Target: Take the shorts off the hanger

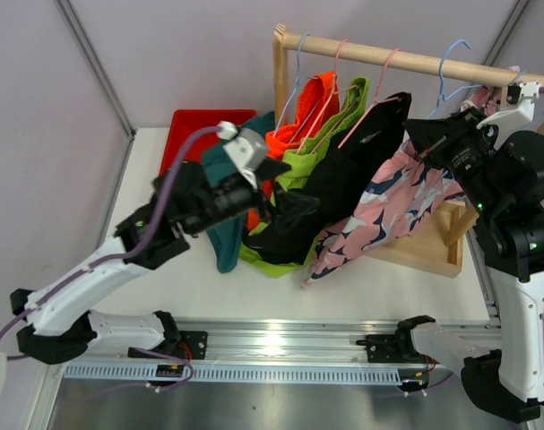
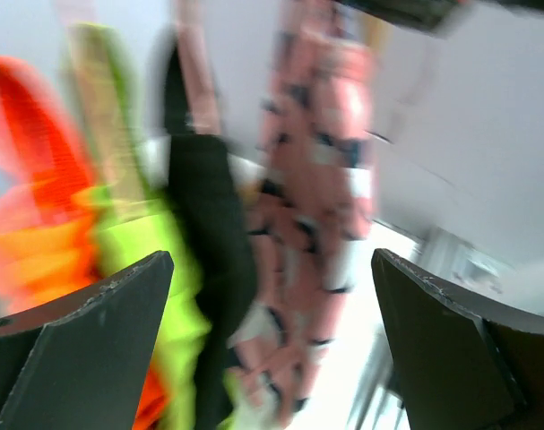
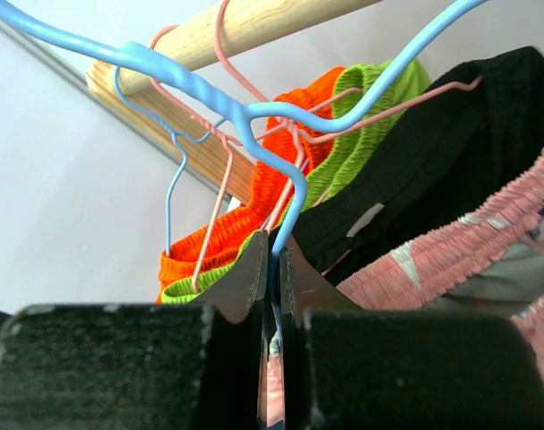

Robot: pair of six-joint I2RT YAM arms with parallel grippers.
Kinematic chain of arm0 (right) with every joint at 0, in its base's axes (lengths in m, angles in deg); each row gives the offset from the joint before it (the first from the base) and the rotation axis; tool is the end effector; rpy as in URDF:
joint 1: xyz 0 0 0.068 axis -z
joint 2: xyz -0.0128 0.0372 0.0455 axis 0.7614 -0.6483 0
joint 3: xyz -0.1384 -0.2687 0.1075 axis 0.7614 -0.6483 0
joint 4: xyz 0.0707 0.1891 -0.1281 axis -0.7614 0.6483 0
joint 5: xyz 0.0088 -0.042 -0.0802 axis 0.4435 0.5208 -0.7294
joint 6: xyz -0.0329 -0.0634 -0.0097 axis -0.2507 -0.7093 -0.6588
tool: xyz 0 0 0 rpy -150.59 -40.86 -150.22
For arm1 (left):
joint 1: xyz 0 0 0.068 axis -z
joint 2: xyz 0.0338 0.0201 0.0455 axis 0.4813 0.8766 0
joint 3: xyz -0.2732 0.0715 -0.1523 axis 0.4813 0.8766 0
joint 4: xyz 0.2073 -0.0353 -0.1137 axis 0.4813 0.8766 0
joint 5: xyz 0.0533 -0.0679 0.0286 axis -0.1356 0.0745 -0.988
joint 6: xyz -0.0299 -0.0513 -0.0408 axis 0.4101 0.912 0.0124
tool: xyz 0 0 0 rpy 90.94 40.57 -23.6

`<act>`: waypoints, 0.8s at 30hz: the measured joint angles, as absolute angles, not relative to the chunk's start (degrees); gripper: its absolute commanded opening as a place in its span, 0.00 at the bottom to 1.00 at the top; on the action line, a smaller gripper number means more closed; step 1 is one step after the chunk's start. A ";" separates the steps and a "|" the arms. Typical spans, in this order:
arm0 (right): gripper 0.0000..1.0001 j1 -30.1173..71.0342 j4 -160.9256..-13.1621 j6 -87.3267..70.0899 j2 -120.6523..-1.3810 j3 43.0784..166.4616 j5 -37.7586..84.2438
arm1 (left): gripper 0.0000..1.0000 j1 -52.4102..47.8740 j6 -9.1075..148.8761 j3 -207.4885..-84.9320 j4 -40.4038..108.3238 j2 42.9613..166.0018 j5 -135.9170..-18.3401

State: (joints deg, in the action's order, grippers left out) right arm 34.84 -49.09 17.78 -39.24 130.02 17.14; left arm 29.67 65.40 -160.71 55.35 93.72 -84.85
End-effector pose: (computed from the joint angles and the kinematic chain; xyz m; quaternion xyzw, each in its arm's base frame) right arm 0.1147 0.0317 0.5815 0.1008 0.6807 0.3033 0.6591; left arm 0.1050 -0.1719 0.5415 0.3020 0.6204 -0.3945 0.6069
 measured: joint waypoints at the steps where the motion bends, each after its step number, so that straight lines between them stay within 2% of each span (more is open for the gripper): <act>1: 0.00 34.84 -49.12 18.08 -39.64 130.24 17.78 | 0.99 30.85 65.53 -159.58 53.39 95.05 -83.83; 6: 0.00 34.84 -48.81 19.35 -40.40 131.48 20.27 | 0.99 33.62 67.30 -154.38 45.34 101.56 -80.79; 14: 0.00 34.84 -47.85 21.49 -38.83 133.10 23.57 | 0.99 35.26 69.44 -154.99 37.12 109.89 -80.07; 24: 0.00 34.91 -47.13 23.31 -36.71 132.97 25.38 | 0.96 37.08 70.32 -156.47 34.46 111.57 -81.14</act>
